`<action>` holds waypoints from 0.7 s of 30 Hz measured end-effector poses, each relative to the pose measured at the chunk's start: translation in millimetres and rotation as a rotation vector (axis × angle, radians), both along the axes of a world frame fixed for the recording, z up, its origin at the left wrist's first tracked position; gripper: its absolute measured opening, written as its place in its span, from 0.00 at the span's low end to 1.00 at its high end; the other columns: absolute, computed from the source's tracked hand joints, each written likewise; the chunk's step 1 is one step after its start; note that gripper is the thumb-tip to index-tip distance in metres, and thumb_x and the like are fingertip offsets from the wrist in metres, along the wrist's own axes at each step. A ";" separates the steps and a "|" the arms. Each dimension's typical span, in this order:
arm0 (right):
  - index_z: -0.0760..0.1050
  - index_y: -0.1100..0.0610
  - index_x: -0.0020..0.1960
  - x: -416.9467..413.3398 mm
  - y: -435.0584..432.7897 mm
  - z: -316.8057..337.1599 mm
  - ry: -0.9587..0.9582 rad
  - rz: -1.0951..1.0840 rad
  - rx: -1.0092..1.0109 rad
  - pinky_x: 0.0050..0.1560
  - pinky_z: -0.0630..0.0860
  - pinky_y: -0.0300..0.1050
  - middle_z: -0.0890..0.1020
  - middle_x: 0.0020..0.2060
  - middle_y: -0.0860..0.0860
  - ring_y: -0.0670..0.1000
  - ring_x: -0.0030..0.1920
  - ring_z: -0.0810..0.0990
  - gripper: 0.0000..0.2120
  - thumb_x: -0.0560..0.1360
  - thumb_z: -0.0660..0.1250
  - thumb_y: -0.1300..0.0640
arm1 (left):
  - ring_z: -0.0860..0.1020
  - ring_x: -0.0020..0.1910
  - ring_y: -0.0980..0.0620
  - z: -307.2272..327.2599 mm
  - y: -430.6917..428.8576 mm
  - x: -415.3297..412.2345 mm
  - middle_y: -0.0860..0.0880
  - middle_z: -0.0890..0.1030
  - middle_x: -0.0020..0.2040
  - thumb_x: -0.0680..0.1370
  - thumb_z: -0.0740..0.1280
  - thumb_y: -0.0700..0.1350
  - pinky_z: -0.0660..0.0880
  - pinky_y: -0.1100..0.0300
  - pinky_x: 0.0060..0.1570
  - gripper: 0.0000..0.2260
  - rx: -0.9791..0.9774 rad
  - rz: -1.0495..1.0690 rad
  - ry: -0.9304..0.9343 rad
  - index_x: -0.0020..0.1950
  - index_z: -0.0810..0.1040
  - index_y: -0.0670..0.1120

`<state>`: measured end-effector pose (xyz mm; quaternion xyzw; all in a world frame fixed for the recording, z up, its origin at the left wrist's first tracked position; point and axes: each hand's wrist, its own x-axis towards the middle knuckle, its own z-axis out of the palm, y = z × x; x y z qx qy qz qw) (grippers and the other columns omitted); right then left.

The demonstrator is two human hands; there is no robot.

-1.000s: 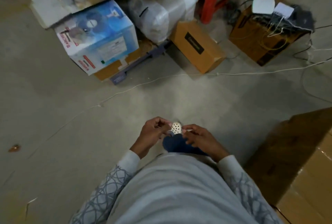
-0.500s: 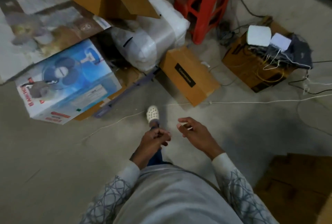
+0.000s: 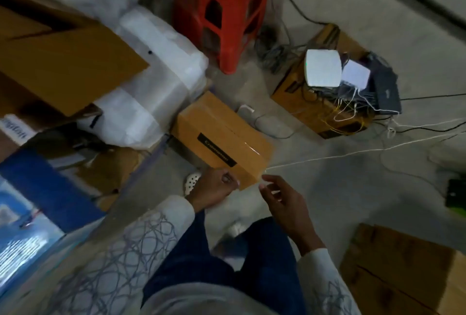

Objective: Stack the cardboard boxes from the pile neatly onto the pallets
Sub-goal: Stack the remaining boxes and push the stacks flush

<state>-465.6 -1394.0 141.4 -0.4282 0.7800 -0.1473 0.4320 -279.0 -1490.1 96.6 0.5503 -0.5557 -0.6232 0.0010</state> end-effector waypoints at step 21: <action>0.72 0.53 0.74 -154.8 -331.1 -636.8 0.091 0.124 0.370 0.71 0.66 0.54 0.74 0.73 0.58 0.63 0.72 0.71 0.32 0.83 0.52 0.32 | 0.76 0.62 0.34 -498.0 -117.7 -141.8 0.39 0.78 0.64 0.70 0.67 0.50 0.74 0.42 0.60 0.28 0.198 0.879 -0.558 0.67 0.73 0.38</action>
